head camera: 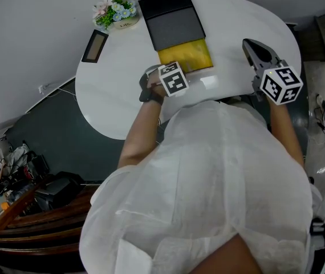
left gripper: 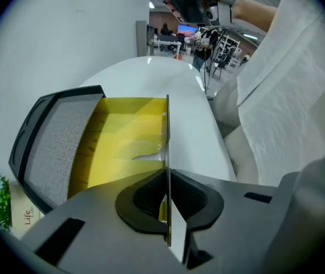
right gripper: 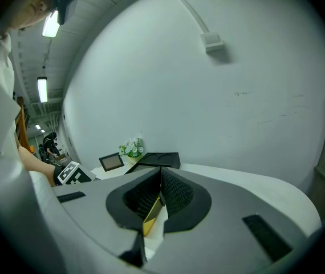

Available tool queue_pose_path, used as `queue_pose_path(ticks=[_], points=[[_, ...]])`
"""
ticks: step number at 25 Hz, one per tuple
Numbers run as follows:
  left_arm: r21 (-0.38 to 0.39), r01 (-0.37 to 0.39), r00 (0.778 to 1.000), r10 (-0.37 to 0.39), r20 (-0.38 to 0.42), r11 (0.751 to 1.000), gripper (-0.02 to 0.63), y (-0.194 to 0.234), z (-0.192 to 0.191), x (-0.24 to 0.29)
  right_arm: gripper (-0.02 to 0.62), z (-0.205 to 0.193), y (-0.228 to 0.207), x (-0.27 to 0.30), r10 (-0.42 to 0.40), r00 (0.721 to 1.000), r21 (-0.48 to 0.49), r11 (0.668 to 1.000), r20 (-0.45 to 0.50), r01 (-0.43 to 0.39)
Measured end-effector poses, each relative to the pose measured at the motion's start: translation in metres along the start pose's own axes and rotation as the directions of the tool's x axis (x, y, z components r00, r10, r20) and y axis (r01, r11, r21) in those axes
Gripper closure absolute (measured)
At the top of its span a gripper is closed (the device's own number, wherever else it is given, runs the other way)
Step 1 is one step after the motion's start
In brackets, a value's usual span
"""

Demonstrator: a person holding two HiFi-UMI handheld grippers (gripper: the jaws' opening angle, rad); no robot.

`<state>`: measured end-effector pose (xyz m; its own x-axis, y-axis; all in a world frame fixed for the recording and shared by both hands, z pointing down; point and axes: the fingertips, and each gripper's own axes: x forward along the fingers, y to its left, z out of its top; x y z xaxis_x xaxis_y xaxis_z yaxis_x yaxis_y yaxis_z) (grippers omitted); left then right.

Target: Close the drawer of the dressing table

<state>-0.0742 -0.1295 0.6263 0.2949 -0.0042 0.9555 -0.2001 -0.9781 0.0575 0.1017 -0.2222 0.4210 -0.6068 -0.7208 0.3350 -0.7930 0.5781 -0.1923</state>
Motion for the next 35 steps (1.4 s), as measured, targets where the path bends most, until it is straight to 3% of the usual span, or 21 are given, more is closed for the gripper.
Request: queue_pose_path(ticks=[4, 13, 20, 23, 28, 35], points=[[-0.016, -0.055, 0.998, 0.055, 0.011, 0.998, 0.575, 0.014, 0.004, -0.006, 0.584, -0.003, 0.003, 0.000, 0.011, 1.000, 0.000, 1.000, -0.007, -0.011], [-0.004, -0.057, 0.998, 0.057, -0.004, 0.998, 0.575, 0.019, 0.001, -0.003, 0.584, -0.002, 0.001, 0.001, 0.009, 1.000, 0.002, 1.000, -0.004, -0.009], [0.013, -0.221, 0.975, 0.220, 0.018, 0.975, 0.566, 0.047, 0.001, -0.013, 0.584, 0.000, 0.003, 0.001, 0.010, 1.000, 0.001, 1.000, -0.006, -0.010], [0.024, -0.244, 0.970, 0.244, 0.016, 0.969, 0.554, 0.051, 0.000, -0.014, 0.584, 0.000, 0.003, 0.000, 0.010, 1.000, 0.000, 1.000, -0.007, -0.010], [0.029, -0.283, 0.959, 0.283, 0.013, 0.959, 0.499, 0.062, 0.004, -0.016, 0.584, 0.001, -0.002, 0.003, 0.014, 1.000, -0.001, 1.000, -0.009, -0.014], [0.076, -0.423, 0.906, 0.422, 0.028, 0.903, 0.333, 0.076, 0.002, -0.030, 0.584, -0.002, 0.004, 0.000, 0.013, 1.000, -0.004, 1.000, -0.002, -0.013]])
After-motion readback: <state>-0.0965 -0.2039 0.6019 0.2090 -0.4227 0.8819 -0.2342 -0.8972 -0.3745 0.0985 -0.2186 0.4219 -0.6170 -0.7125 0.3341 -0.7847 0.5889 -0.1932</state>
